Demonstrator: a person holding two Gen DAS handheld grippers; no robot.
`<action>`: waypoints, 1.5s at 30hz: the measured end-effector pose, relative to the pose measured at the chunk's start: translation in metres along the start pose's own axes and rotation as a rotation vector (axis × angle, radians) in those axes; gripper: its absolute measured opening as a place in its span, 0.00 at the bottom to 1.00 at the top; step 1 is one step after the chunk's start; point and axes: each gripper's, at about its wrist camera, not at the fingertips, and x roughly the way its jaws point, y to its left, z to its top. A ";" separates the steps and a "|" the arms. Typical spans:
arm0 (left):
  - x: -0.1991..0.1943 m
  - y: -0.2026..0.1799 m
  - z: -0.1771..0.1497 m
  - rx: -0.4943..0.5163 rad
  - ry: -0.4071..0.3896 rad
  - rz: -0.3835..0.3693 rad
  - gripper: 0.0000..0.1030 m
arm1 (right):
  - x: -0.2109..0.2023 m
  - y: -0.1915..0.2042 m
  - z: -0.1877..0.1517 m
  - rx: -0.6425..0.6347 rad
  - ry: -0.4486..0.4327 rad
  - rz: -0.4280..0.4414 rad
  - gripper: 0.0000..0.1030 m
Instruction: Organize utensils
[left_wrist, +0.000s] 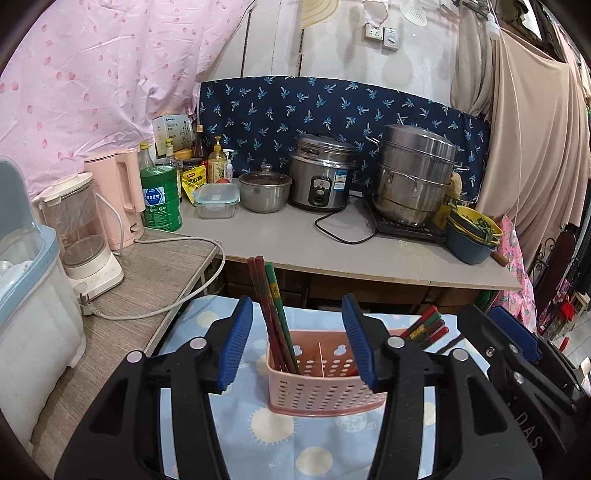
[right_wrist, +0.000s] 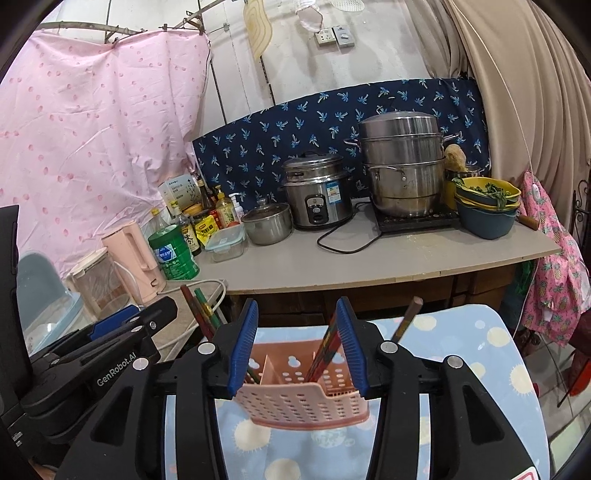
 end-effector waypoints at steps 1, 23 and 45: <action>-0.002 -0.001 -0.002 0.004 0.003 -0.001 0.47 | -0.002 -0.001 -0.002 -0.003 0.003 -0.003 0.42; -0.037 -0.012 -0.056 0.064 0.059 0.032 0.66 | -0.052 -0.003 -0.056 -0.068 0.071 -0.068 0.47; -0.049 -0.008 -0.093 0.077 0.104 0.074 0.83 | -0.069 -0.009 -0.093 -0.077 0.145 -0.124 0.61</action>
